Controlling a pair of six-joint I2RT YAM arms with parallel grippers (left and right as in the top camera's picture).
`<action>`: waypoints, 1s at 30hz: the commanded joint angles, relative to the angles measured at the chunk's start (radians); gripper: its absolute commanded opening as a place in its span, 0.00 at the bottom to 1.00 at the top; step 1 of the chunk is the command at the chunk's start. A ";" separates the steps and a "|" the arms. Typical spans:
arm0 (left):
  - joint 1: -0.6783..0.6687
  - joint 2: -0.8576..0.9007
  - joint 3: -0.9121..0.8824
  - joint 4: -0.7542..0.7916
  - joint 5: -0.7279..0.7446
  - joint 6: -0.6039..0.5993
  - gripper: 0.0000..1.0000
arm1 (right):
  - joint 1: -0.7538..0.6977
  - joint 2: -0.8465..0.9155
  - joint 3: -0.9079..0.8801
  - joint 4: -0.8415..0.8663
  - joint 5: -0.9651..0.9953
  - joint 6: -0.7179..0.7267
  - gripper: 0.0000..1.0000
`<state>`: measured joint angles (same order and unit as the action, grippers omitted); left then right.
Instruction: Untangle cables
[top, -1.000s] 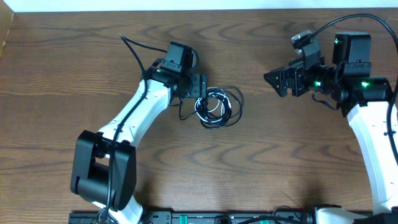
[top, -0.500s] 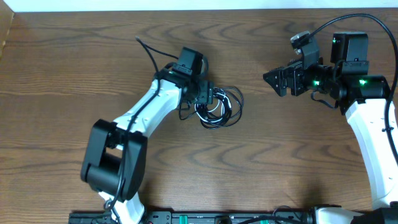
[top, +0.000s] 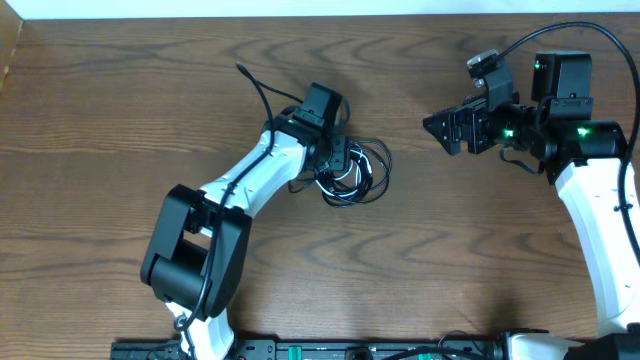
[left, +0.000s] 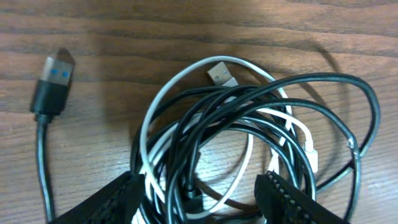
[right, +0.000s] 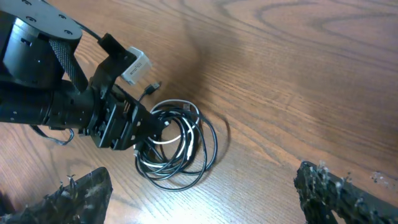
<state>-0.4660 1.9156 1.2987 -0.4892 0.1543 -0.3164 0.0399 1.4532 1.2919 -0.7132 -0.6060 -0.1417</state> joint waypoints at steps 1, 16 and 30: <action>-0.006 0.009 0.014 0.005 -0.044 -0.005 0.62 | 0.014 0.006 0.021 0.004 -0.002 0.006 0.93; -0.018 0.072 0.014 0.013 -0.043 -0.046 0.48 | 0.014 0.006 0.021 0.003 -0.002 0.006 0.93; -0.025 0.107 0.014 0.014 -0.043 -0.056 0.19 | 0.014 0.006 0.020 0.008 -0.002 0.006 0.91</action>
<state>-0.4831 1.9957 1.2987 -0.4702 0.1173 -0.3641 0.0399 1.4532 1.2919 -0.7090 -0.6060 -0.1417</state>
